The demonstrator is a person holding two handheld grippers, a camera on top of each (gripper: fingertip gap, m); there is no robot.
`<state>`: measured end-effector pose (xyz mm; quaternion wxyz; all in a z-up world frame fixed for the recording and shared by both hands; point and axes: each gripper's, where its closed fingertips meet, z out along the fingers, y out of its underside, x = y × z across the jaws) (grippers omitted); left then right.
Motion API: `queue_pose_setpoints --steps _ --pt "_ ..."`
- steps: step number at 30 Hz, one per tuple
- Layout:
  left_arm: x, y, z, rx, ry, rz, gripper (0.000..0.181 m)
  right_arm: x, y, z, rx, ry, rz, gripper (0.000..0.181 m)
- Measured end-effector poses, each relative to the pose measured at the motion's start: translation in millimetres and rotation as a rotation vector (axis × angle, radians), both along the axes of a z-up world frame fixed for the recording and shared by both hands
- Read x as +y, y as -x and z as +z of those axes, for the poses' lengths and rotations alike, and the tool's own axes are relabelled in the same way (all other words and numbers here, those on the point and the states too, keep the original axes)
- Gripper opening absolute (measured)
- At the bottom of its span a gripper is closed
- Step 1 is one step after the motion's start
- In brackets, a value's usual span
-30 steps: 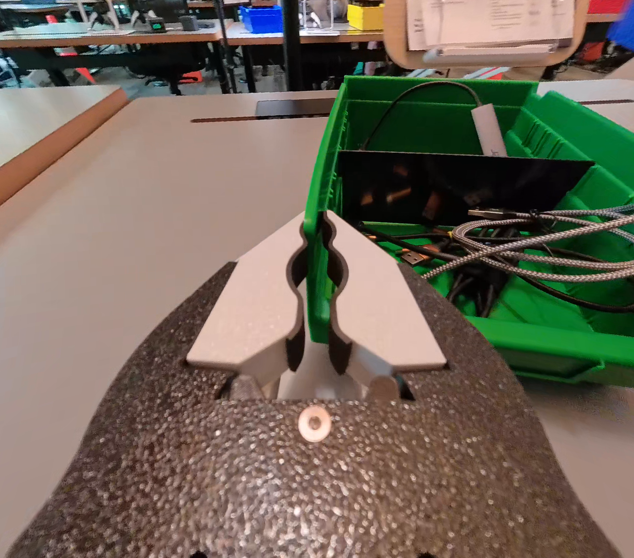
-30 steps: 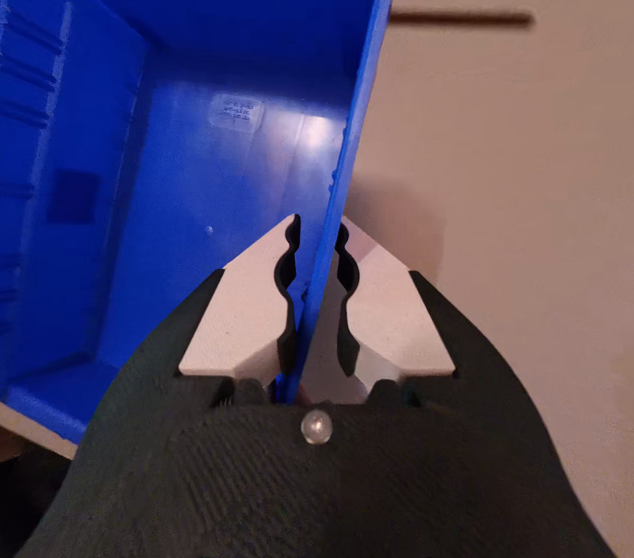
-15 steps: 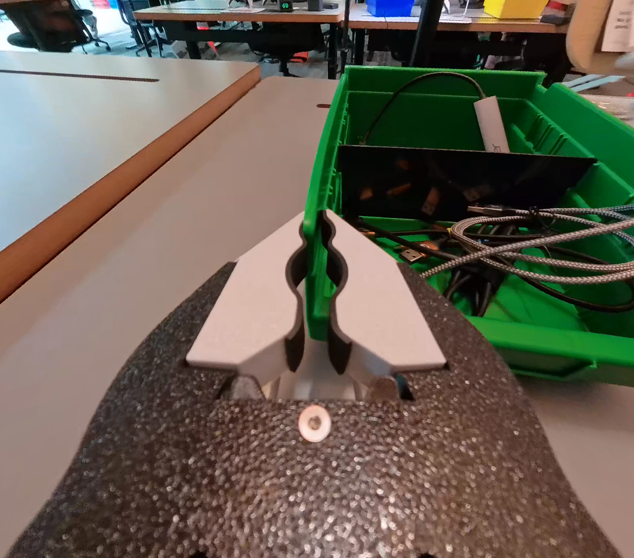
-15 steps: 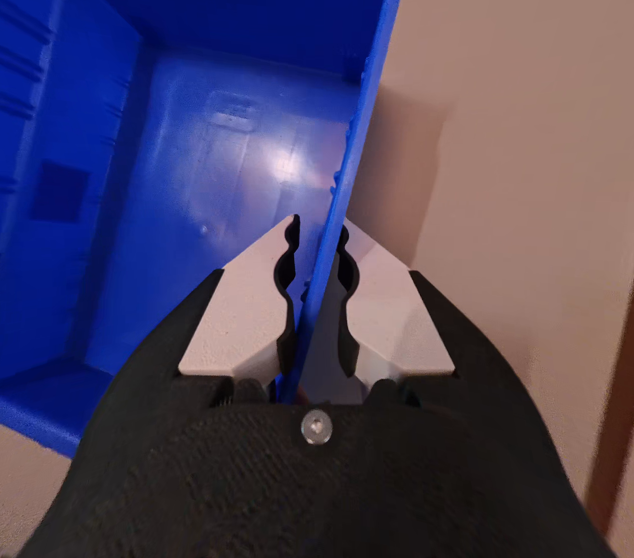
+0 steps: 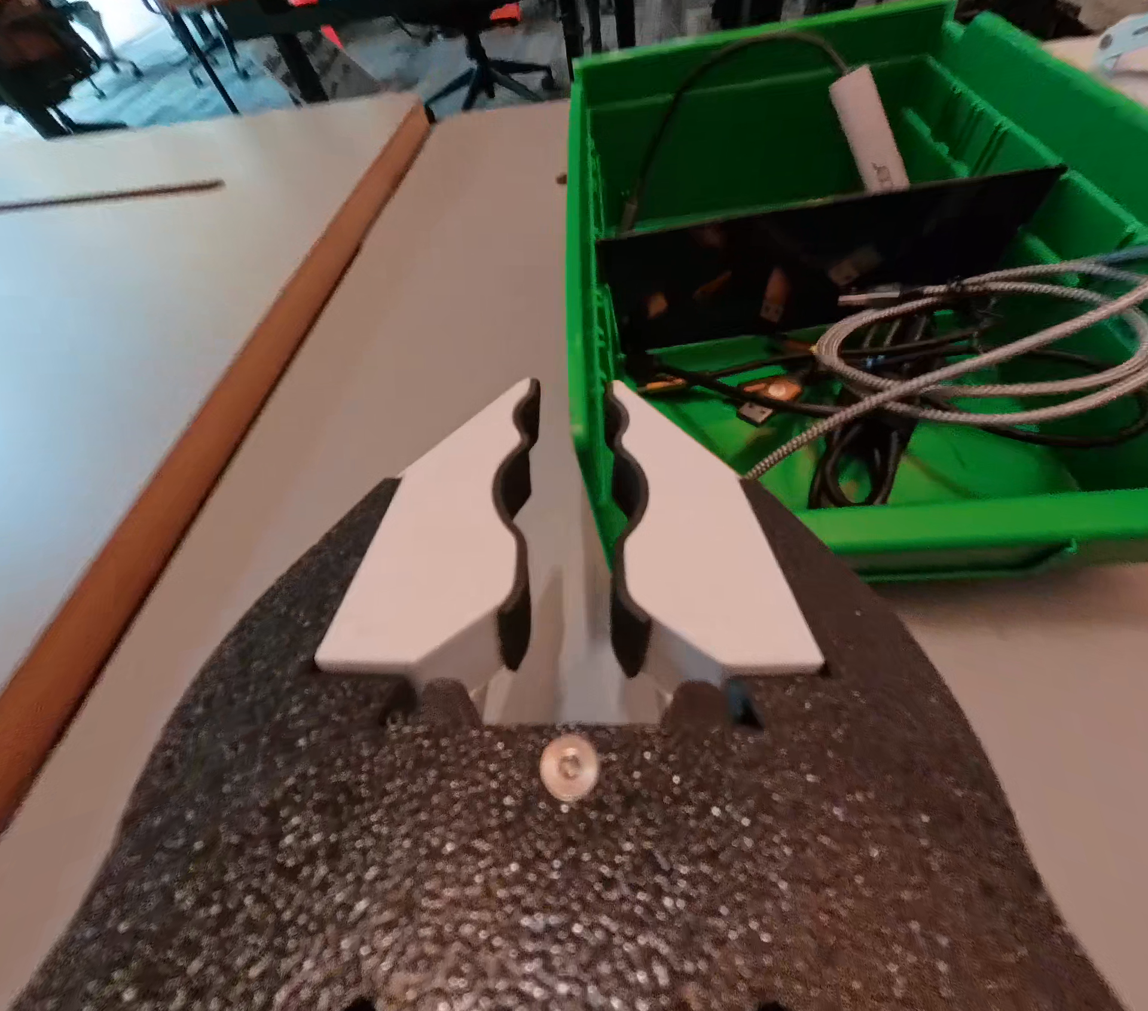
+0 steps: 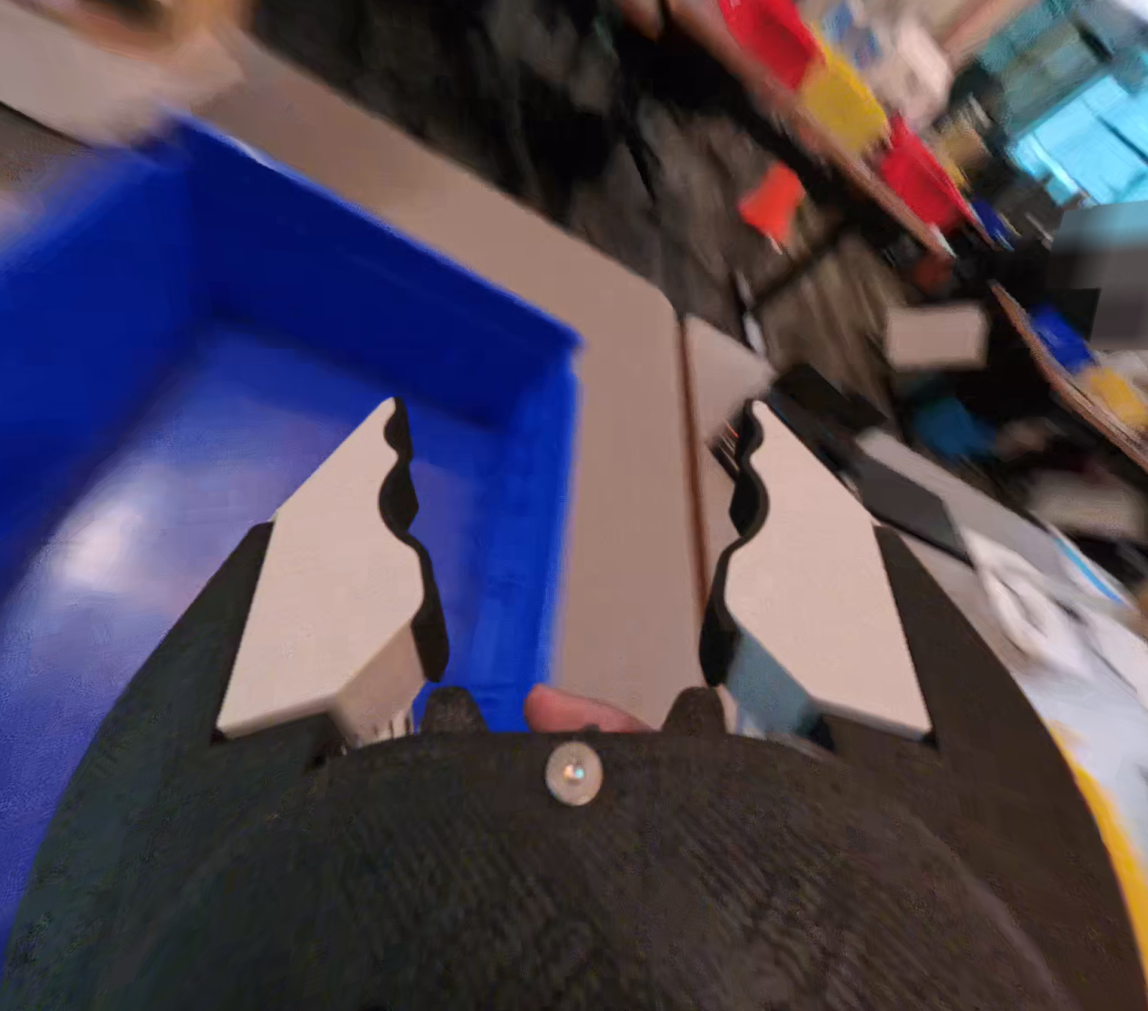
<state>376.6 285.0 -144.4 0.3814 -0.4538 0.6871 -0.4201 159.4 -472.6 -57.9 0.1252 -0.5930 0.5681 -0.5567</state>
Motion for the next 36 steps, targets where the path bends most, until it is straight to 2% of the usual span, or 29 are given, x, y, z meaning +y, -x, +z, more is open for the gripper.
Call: queue_pose_setpoints --steps 3,5,6,9,12,14,16,18,20,22,26,27,28,29,32,34,36 --pt "-15 6 43 -0.059 0.041 -0.091 0.021 140 -10 28 -0.254 -0.215 0.432 0.103" --pt "-39 3 67 -0.027 0.073 -0.179 0.026 232 -10 30 -0.367 -0.348 0.716 0.091" --pt "-56 0 75 0.02 0.085 -0.233 0.033 265 -11 26 -0.403 -0.384 0.797 0.087" --pt "-109 -14 82 0.214 0.095 -0.382 0.053 335 -24 -10 -0.403 -0.408 0.899 0.088" --pt "-141 -46 75 0.363 0.05 -0.403 0.064 371 -32 -52 -0.211 -0.279 0.932 0.096" --pt "-156 -70 65 0.449 0.056 -0.38 0.066 373 -34 -66 -0.198 -0.162 0.939 0.092" --pt "-168 -90 46 0.542 0.06 -0.351 0.066 371 -33 -83 -0.155 -0.204 0.945 0.088" --pt "-176 -111 27 0.6 0.071 -0.294 0.065 358 -35 -91 -0.138 -0.214 0.906 0.088" --pt "-184 -127 10 0.635 0.099 -0.249 0.061 335 -40 -95 -0.123 -0.15 0.834 0.087" --pt "-196 -138 -2 0.667 0.138 -0.239 0.06 321 -43 -94 -0.13 -0.134 0.781 0.09" --pt "-204 -152 -20 0.707 0.131 -0.209 0.058 311 -42 -84 -0.168 -0.176 0.753 0.086" --pt "-204 -152 -26 0.722 0.111 -0.207 0.053 311 -42 -82 -0.177 -0.186 0.754 0.085" --pt "-204 -152 -30 0.724 0.083 -0.22 0.04 312 -41 -81 -0.183 -0.19 0.756 0.084" --pt "-208 -151 -30 0.708 0.075 -0.261 0.026 313 -41 -80 -0.189 -0.188 0.755 0.083" --pt "-208 -151 -22 0.646 0.072 -0.278 0.024 317 -42 -82 -0.182 -0.17 0.761 0.082" --pt "-206 -149 -6 0.599 0.103 -0.288 0.022 321 -41 -83 -0.184 -0.162 0.775 0.083" --pt "-204 -146 23 0.521 0.156 -0.313 0.02 328 -40 -80 -0.2 -0.183 0.797 0.084"
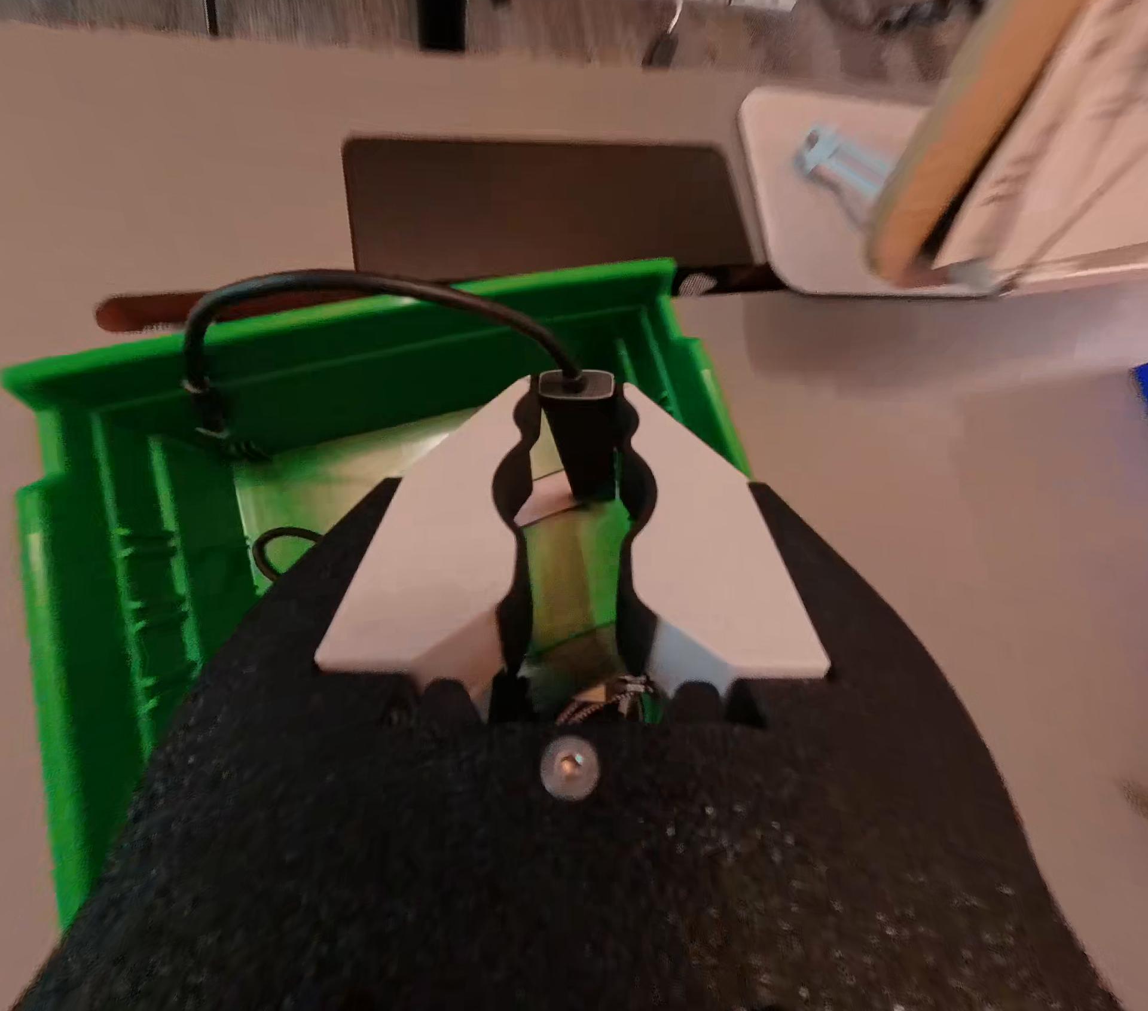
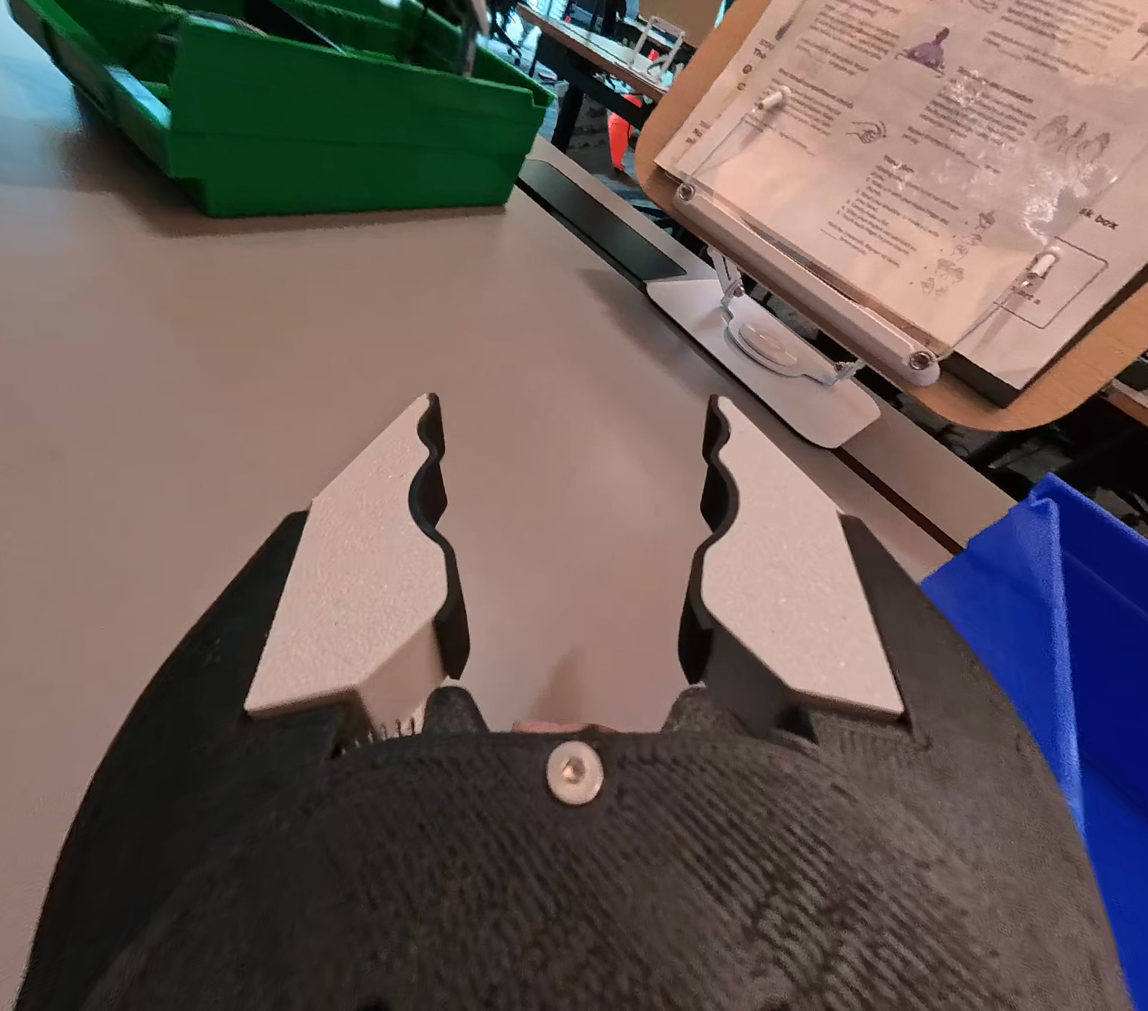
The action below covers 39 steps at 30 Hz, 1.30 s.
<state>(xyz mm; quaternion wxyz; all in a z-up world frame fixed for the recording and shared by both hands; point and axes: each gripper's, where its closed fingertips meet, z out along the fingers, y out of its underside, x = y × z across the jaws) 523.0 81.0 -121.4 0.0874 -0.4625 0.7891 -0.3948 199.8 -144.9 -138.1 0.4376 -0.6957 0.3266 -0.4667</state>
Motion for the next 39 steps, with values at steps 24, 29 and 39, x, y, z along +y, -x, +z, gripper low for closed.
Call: queue_pose_setpoints --steps 24,29,39 --pt "-143 351 133 -0.247 1.047 -0.924 0.019 48 62 93 -0.025 -1.038 0.73 0.075" --pt "-159 355 118 -0.238 1.062 -0.931 0.019 54 60 82 -0.015 -0.907 0.696 0.041" --pt "-158 345 96 -0.226 1.071 -0.811 0.025 30 54 95 -0.14 -0.852 0.575 0.022"
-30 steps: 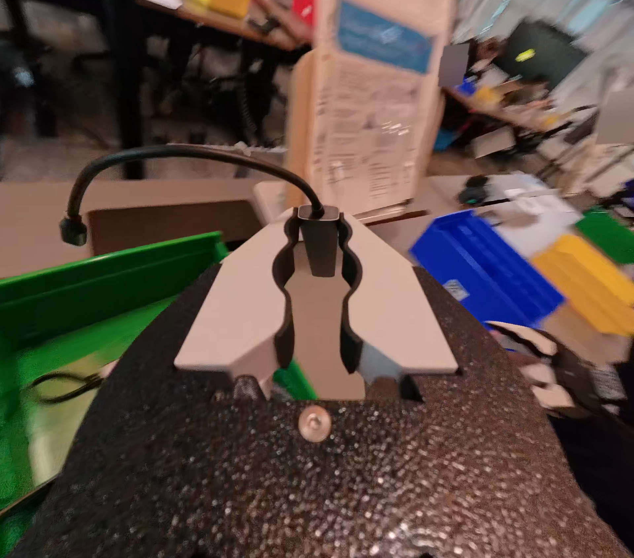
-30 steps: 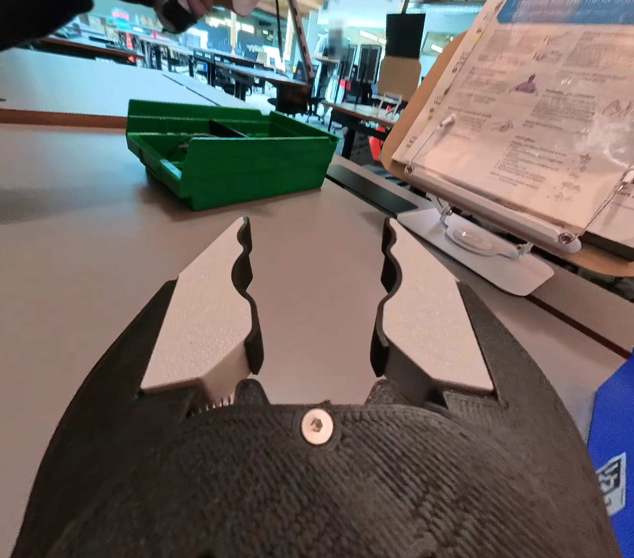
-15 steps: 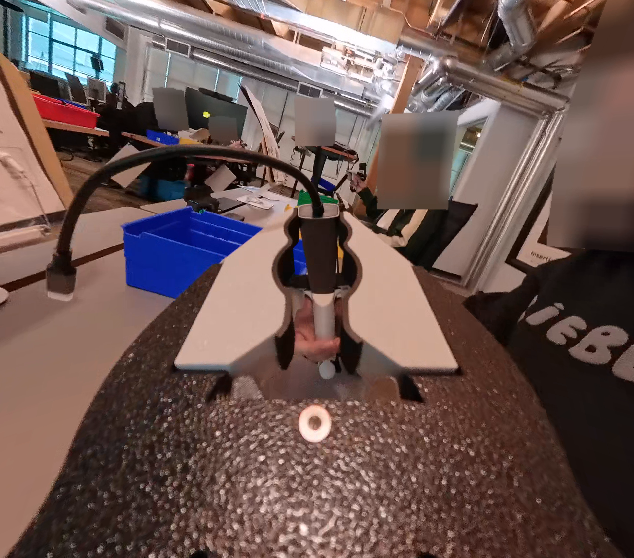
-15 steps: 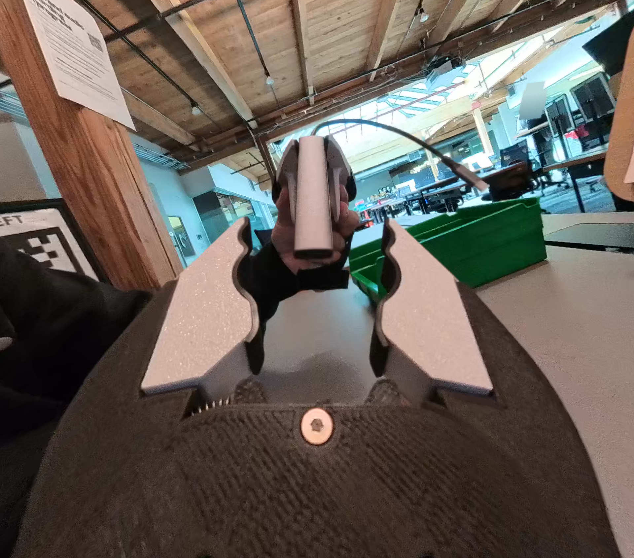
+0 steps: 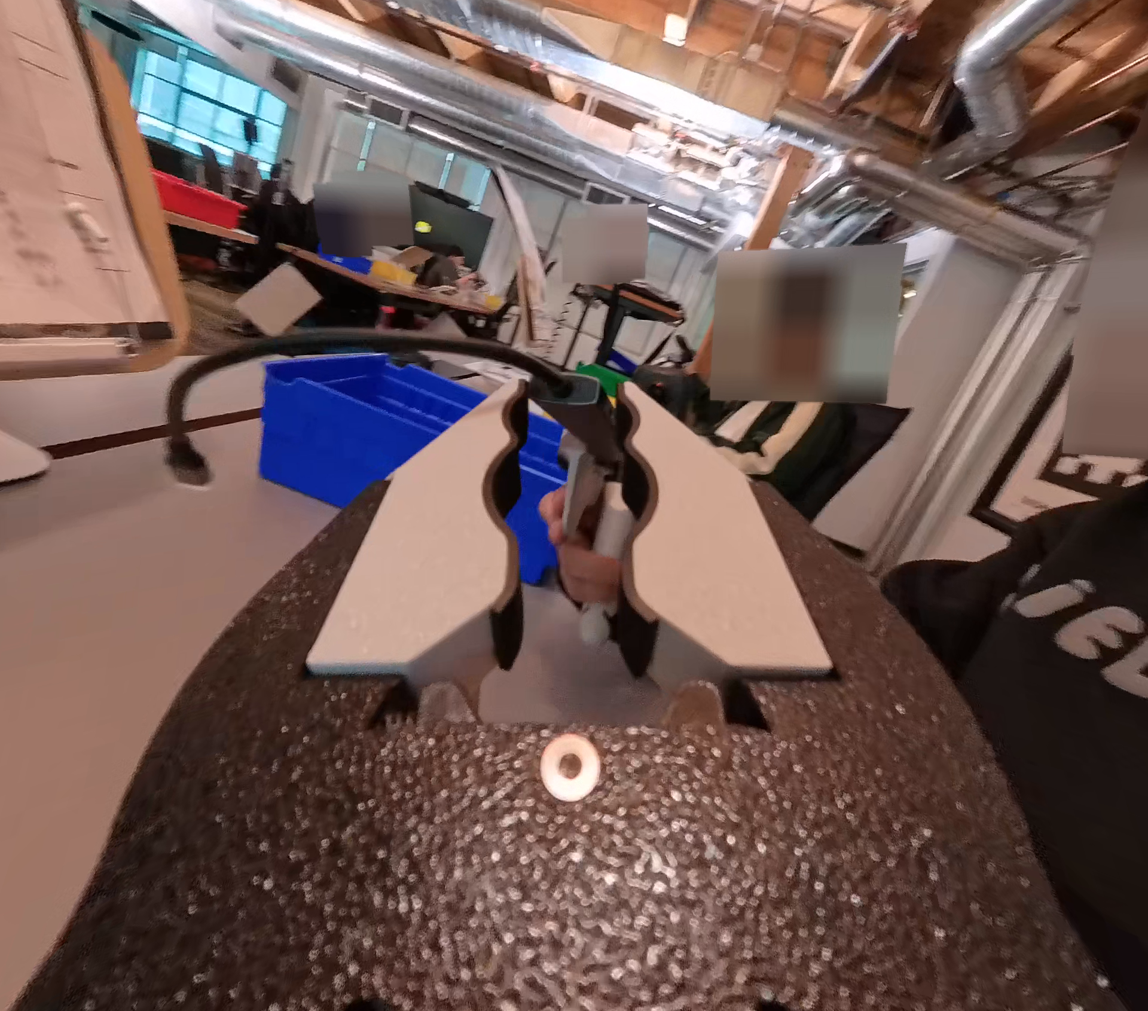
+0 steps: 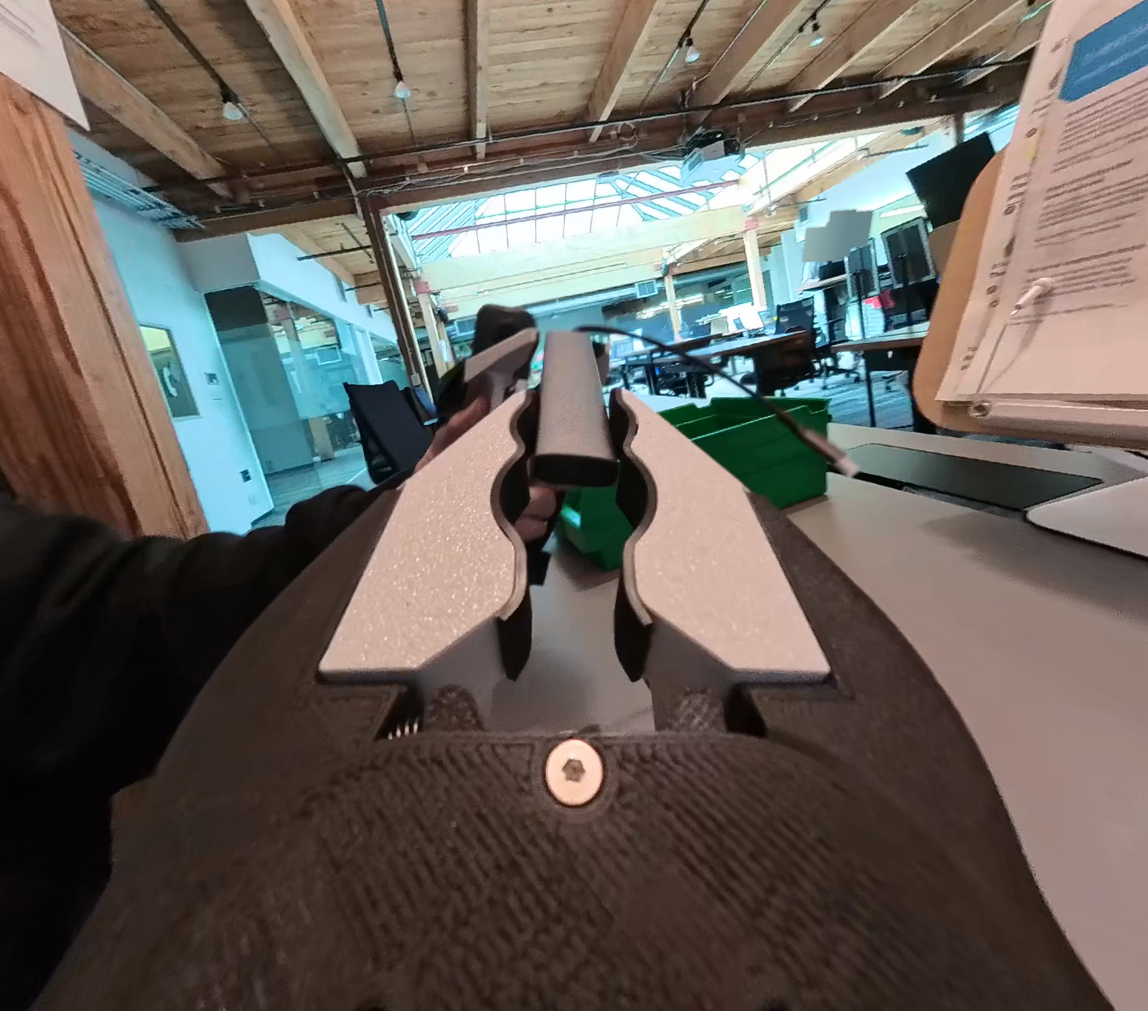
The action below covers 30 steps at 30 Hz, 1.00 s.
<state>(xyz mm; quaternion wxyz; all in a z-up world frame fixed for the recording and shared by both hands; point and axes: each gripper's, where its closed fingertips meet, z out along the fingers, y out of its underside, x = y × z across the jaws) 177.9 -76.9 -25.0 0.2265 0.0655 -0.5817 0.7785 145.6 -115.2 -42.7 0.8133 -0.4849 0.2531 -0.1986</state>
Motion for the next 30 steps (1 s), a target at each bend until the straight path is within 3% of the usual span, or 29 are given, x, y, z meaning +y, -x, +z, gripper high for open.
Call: queue_pose_setpoints --steps 6,8,12,15,17,18,20,26,30 --pt "22 -17 -21 -0.12 -0.195 0.27 0.044 -31 -8 5 0.001 -0.059 -0.137 0.022" --pt "30 -21 -21 -0.323 -0.282 0.446 0.045 -32 -9 5 -0.002 -0.026 -0.155 0.022" --pt "28 -17 -15 -0.961 -0.521 0.755 0.053 -18 -10 -2 -0.006 0.06 -0.156 0.022" --pt "11 -9 -24 -1.422 -0.683 0.811 0.059 -6 -11 -9 0.004 0.097 -0.133 0.022" --pt "4 -13 -36 -1.64 -0.781 0.823 0.059 0 -9 -11 0.008 0.104 -0.098 0.022" --pt "2 -17 -40 -1.716 -0.809 0.84 0.05 3 -6 -10 0.004 0.101 -0.076 0.022" --pt "0 -26 -43 -1.827 -0.841 0.89 0.012 8 -4 -10 -0.001 0.097 -0.049 0.022" --pt "-4 -36 -31 -2.107 -0.787 0.961 0.008 12 -7 -22 0.032 0.121 -0.047 0.022" --pt "-6 -34 -26 -2.144 -0.73 0.951 0.007 14 -6 -21 0.028 0.12 -0.045 0.024"
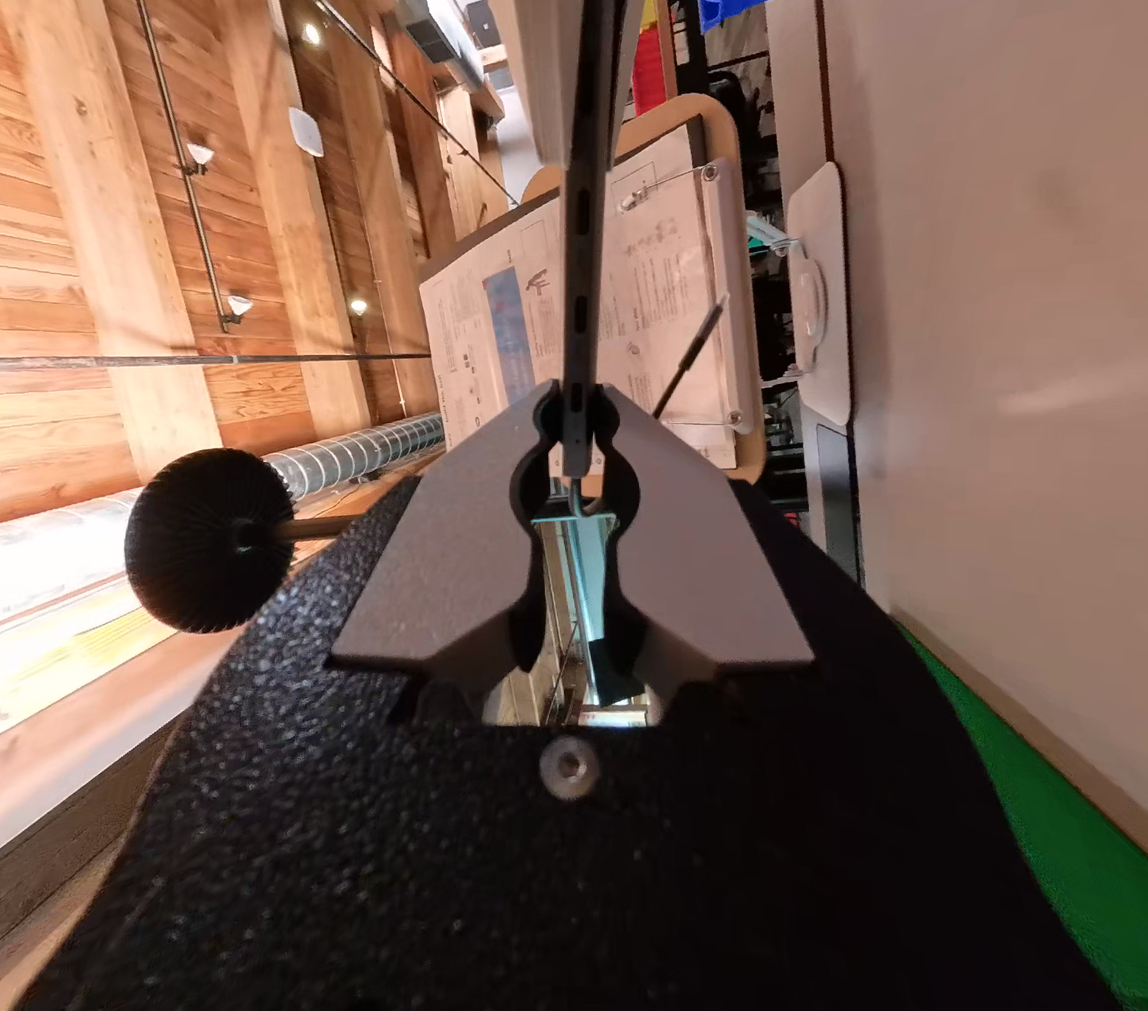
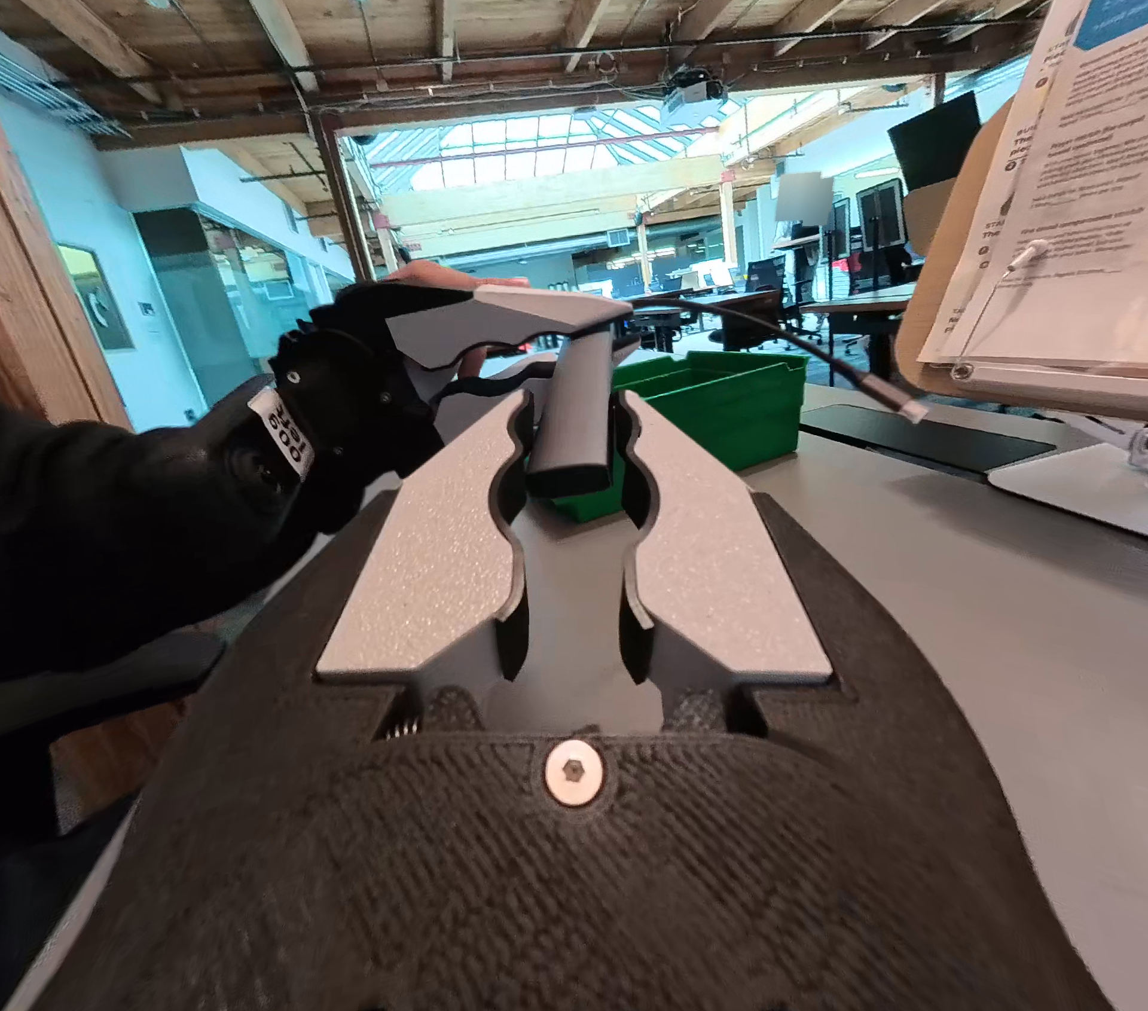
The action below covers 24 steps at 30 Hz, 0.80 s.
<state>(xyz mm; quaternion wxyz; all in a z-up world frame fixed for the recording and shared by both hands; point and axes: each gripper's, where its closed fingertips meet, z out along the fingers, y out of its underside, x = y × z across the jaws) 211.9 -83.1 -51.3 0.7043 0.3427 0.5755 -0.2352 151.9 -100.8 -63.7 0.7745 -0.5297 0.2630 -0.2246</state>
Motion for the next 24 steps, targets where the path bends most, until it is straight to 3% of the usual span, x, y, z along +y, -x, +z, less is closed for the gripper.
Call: queue_pose_setpoints --steps 4,20,24 --pt "-6 4 -2 0.036 0.011 -0.013 0.007 7 -3 -5 -0.007 0.052 -0.027 0.033" --pt "-16 0 -15 0.037 -0.021 -0.028 0.007 -1 -15 -15 0.034 0.114 -0.128 0.022" --pt "-12 -3 -8 0.223 0.132 -0.049 0.02 -9 -20 -12 0.073 0.052 -0.146 0.022"
